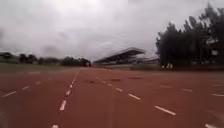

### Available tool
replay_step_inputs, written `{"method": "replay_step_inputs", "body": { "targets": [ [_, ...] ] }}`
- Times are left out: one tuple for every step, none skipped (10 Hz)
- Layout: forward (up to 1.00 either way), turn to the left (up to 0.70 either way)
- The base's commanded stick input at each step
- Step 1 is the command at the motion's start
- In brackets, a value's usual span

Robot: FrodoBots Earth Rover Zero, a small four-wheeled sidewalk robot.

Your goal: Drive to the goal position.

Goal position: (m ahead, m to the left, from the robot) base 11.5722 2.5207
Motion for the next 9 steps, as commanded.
{"method": "replay_step_inputs", "body": {
  "targets": [
    [0.70, 0.00],
    [0.70, 0.00],
    [0.70, 0.00],
    [0.70, 0.00],
    [0.70, 0.00],
    [0.70, 0.00],
    [0.70, 0.00],
    [0.70, 0.00],
    [0.70, 0.00]
  ]
}}
